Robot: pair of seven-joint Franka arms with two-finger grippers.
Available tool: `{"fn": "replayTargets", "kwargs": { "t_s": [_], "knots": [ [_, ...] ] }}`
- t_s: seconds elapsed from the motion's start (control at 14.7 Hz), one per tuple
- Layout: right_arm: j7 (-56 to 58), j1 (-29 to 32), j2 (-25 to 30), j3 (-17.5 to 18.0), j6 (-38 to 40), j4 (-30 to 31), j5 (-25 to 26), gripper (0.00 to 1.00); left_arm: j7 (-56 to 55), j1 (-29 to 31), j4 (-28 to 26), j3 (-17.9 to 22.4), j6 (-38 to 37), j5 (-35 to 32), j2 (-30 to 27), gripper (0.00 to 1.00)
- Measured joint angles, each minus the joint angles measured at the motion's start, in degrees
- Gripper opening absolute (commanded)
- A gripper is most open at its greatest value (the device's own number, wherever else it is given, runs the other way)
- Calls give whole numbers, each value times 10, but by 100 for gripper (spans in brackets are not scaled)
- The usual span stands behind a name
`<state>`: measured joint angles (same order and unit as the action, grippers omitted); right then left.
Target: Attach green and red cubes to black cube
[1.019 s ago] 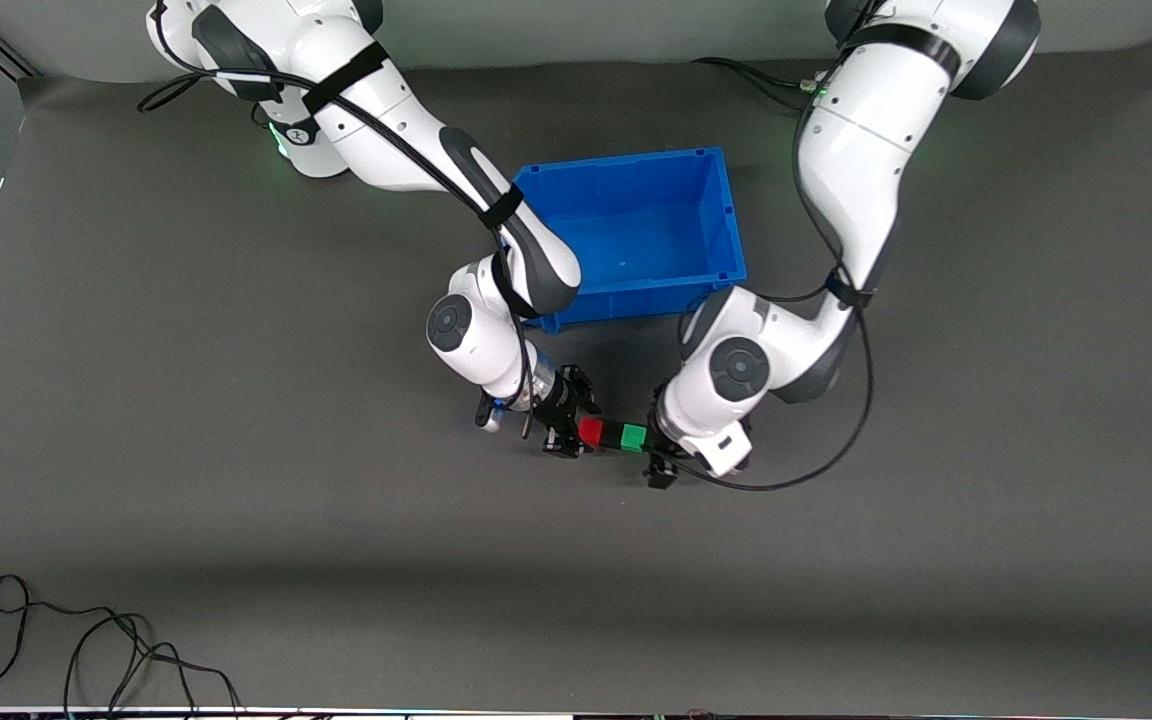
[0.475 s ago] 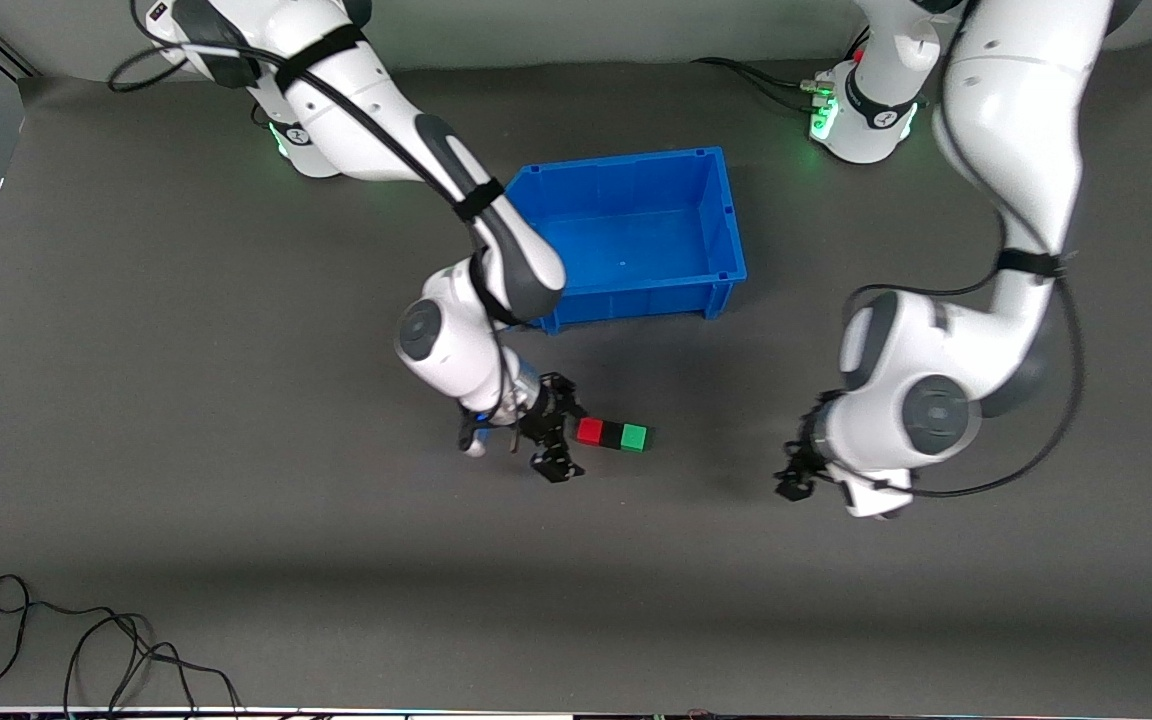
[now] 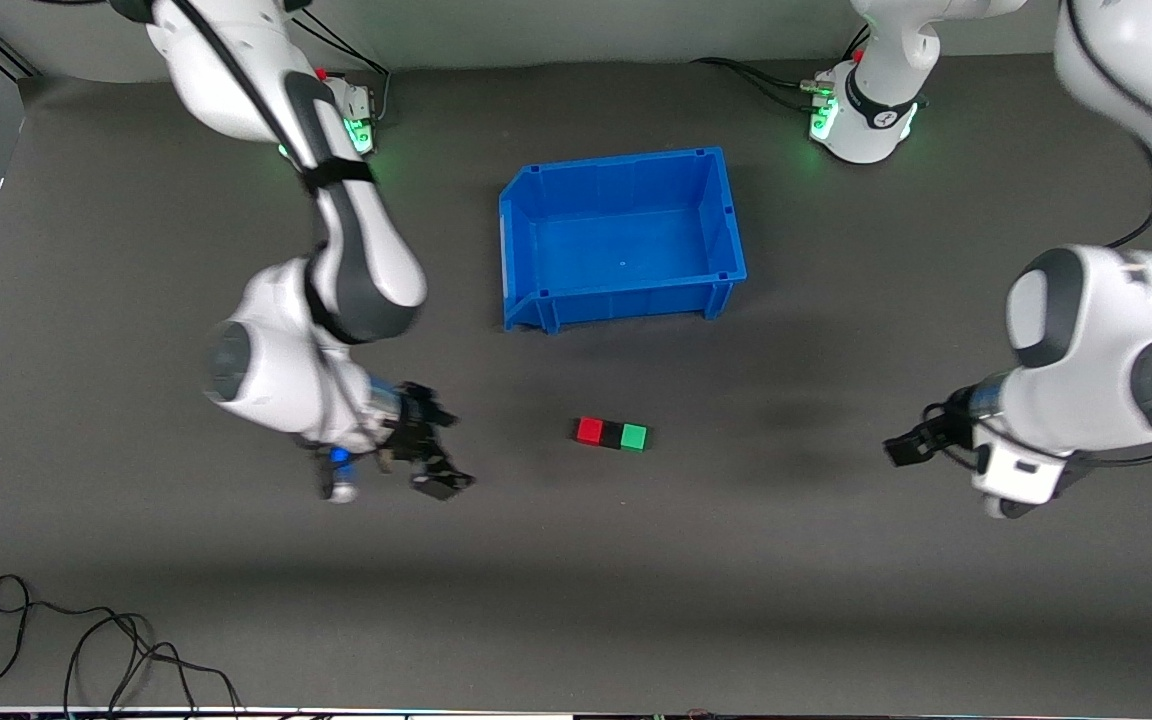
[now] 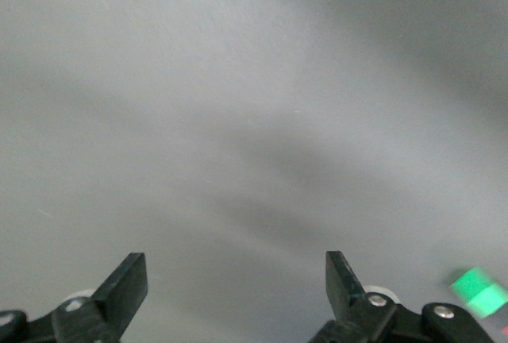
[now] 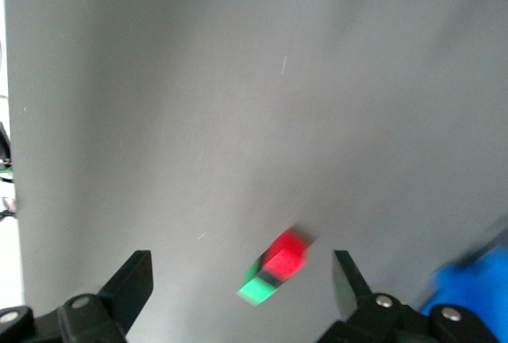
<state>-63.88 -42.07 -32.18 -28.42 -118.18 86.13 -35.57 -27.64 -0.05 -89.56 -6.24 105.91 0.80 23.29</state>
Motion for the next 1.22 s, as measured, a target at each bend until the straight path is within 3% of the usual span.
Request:
{"fn": "replayTargets", "kwargs": {
  "t_s": [0.27, 0.48, 0.68, 0.88, 1.22],
  "knots": [
    [119, 1, 71, -31, 99, 1, 162, 100, 145, 16, -40, 0, -20, -37, -50, 100],
    [226, 4, 121, -55, 147, 1, 233, 100, 232, 48, -80, 0, -44, -38, -112, 100],
    [316, 46, 177, -47, 177, 12, 303, 100, 282, 76, -99, 0, -75, -38, -171, 100],
    [397, 149, 240, 42, 182, 43, 365, 100, 290, 83, -76, -1, -109, -38, -187, 100],
    [541, 378, 287, 227, 187, 63, 380, 100, 290, 77, -57, -11, -113, -38, -175, 100]
  ]
}}
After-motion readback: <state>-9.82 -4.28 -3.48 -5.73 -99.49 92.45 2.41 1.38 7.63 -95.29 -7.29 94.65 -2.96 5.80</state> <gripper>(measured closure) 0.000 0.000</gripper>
